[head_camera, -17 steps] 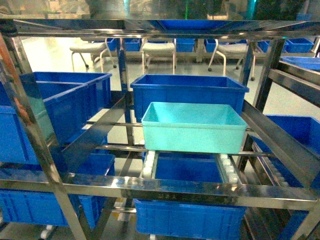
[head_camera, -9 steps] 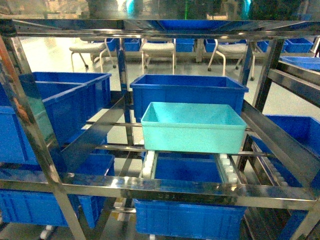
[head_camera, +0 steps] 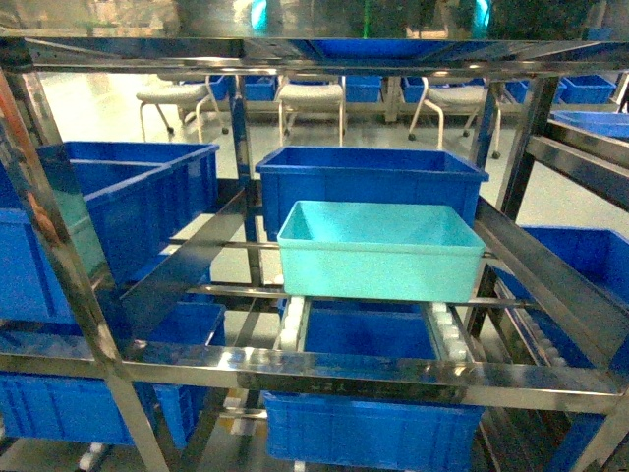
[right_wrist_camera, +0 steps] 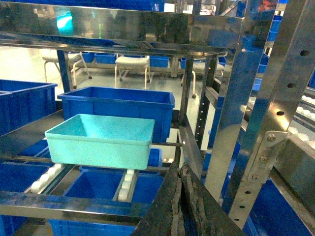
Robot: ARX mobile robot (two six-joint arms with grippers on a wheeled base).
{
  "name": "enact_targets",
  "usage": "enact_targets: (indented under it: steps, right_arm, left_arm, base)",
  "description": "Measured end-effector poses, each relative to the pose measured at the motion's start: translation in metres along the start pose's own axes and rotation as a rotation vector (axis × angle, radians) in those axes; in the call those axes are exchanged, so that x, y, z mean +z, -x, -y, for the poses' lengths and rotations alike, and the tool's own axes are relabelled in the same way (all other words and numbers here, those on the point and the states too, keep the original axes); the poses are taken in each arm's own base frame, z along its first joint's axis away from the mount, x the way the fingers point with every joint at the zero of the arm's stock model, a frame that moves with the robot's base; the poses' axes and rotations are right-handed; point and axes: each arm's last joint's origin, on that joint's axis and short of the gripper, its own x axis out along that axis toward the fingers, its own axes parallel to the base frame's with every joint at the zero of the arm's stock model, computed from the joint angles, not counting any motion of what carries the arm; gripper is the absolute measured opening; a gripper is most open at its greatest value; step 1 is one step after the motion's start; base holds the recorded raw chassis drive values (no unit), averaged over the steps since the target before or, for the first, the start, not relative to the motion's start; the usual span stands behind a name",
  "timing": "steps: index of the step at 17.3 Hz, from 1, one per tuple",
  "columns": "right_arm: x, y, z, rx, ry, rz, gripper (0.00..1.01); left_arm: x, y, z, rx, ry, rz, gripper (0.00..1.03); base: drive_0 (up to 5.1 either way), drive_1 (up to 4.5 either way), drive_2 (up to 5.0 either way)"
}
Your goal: Organize blue bins on left shelf correctly
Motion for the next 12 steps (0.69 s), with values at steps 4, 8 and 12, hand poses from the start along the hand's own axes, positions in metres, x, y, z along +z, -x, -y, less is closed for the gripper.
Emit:
enact_targets:
  steps: [4, 8, 12]
  right_arm:
    - [0.0, 0.007, 0.0, 0.0, 0.0, 0.002, 0.02]
    - [-0.001, 0.012, 0.0, 0.0, 0.0, -0.003, 0.02]
    - [-0.004, 0.023, 0.0, 0.0, 0.0, -0.013, 0.02]
  left_arm:
    - [0.0, 0.006, 0.0, 0.0, 0.0, 0.0, 0.02]
    - [-0.001, 0.018, 0.0, -0.002, -0.001, 0.008, 0.02]
    - [-0.004, 0.018, 0.0, -0.001, 0.0, -0.016, 0.02]
  base:
    - [0.0, 0.0, 0.0]
    - [0.0, 0.0, 0.0]
    - [0.0, 0.0, 0.0]
